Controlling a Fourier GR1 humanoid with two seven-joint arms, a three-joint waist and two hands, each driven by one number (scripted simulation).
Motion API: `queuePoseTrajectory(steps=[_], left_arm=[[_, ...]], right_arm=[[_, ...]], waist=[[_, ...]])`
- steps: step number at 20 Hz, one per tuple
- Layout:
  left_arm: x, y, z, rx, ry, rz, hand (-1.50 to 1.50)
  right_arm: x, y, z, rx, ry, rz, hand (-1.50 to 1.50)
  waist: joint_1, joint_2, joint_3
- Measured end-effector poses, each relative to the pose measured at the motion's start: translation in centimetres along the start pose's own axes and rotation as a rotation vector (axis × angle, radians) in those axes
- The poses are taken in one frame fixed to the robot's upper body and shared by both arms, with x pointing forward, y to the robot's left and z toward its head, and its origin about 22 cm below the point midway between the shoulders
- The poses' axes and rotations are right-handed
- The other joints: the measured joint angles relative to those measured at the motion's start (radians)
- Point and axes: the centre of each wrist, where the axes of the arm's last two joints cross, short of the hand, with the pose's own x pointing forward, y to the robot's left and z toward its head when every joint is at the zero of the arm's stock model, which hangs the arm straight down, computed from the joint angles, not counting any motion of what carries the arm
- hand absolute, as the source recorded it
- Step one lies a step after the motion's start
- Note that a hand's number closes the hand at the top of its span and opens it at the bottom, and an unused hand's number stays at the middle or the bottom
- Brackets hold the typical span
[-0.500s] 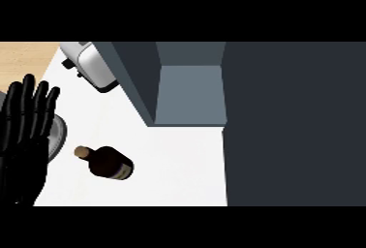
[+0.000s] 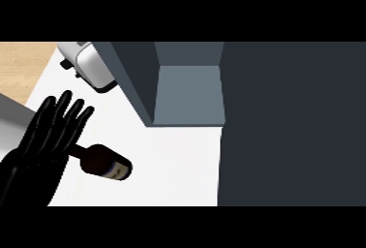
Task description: Pick up the wine, place it into the cabinet and close the cabinet
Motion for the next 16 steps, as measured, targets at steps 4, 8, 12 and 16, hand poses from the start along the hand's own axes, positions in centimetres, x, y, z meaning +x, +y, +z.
queuePoseTrajectory(steps=[4, 8, 12, 16], left_arm=[[2.4, -0.3, 1.1, -0.024, 0.069, 0.104, -1.5], [5.0, 0.2, 1.7, -0.007, 0.141, 0.12, -1.5], [6.1, 0.9, 1.2, 0.032, 0.188, 0.106, -1.5], [6.7, 1.2, 1.1, 0.053, 0.225, 0.11, -1.5]], right_arm=[[2.2, 0.5, 1.6, 0.073, 0.053, -0.075, -1.5], [4.1, 0.4, 2.4, 0.096, 0.09, -0.084, -1.5], [4.3, 0.6, 2.8, 0.096, 0.137, -0.093, -1.5], [4.4, 0.9, 2.8, 0.097, 0.156, -0.103, -1.5]], waist=[[0.0, -0.002, 0.0], [0.003, -0.002, 0.0], [0.0, -0.003, 0.0], [0.005, -0.004, -0.001]])
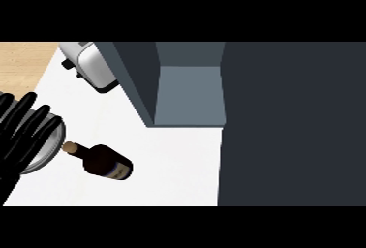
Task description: Pick up the wine, place it into the cabinet and close the cabinet
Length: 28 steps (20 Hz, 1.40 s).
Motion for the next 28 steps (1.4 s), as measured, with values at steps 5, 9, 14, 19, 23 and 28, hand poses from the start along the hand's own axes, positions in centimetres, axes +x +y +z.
queuePoseTrajectory(steps=[5, 9, 14, 19, 23, 28], left_arm=[[1.0, -0.3, -0.6, 0.009, 0.019, 0.022, -1.5], [2.0, -0.3, -1.0, 0.024, 0.025, 0.038, -1.5], [3.2, 0.4, -0.9, 0.065, 0.026, 0.037, -1.5], [3.8, 1.0, -0.6, 0.093, 0.002, 0.045, -1.5], [4.2, 1.6, -0.4, 0.104, -0.024, 0.033, -1.5], [4.2, 2.6, 0.3, 0.135, -0.05, 0.011, -1.5]], right_arm=[[0.0, 0.4, -0.1, -0.001, 0.005, -0.019, -1.5], [0.2, 0.7, -0.2, 0.005, 0.009, -0.022, -1.5], [0.1, 1.0, -0.1, 0.003, 0.017, -0.033, -1.5], [0.2, 0.9, 0.0, -0.001, 0.013, -0.025, -1.5], [0.2, 1.0, 0.1, -0.005, 0.011, -0.025, -1.5], [0.3, 0.7, 0.1, -0.024, 0.009, -0.011, -1.5]], waist=[[-0.001, -0.003, 0.0], [0.001, -0.006, 0.0], [0.003, -0.01, -0.001], [0.004, -0.01, -0.001], [0.002, -0.008, -0.001], [0.0, -0.003, -0.001]])
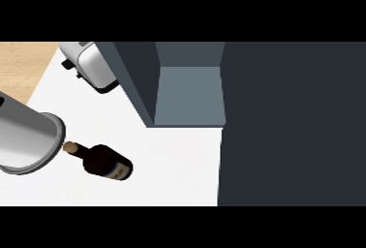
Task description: Pick up the wine, place it into the cabinet and close the cabinet
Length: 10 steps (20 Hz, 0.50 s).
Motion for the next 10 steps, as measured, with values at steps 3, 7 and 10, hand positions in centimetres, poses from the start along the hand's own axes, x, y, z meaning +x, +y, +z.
queuePoseTrajectory(steps=[3, 7, 10], left_arm=[[-0.8, 0.5, 0.5, -0.002, 0.005, -0.009, -1.5], [-1.6, 1.3, 0.7, -0.016, 0.008, -0.034, -1.5], [-2.7, 1.9, 0.2, -0.033, 0.003, -0.049, -1.5]], right_arm=[[0.0, 0.0, 0.0, -0.01, -0.009, -0.007, -1.5], [-0.2, 0.0, 0.2, -0.002, -0.004, -0.007, -1.5], [-0.3, -0.3, 0.4, 0.003, -0.007, 0.004, -1.5]], waist=[[-0.002, 0.003, 0.0], [-0.007, 0.005, 0.0], [-0.012, 0.007, 0.001]])
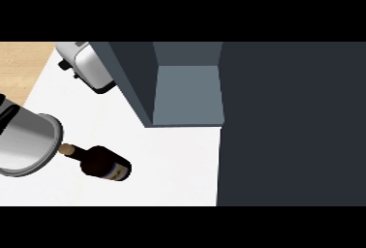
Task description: Pick up the wine, place it into the cabinet and close the cabinet
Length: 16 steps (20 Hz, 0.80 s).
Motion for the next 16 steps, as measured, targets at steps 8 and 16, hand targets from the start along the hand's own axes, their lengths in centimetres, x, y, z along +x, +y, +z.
queuePoseTrajectory(steps=[8, 16], left_arm=[[-4.9, 1.4, -0.7, 0.0, 0.046, -0.029, -1.5], [-9.8, 4.2, -1.4, 0.105, 0.026, -0.102, -1.5]], right_arm=[[-0.3, 0.2, 0.0, 0.007, -0.009, -0.022, -1.5], [-0.6, -0.2, 0.6, 0.006, -0.013, -0.015, -1.5]], waist=[[-0.003, 0.002, 0.0], [-0.005, 0.003, 0.0]])
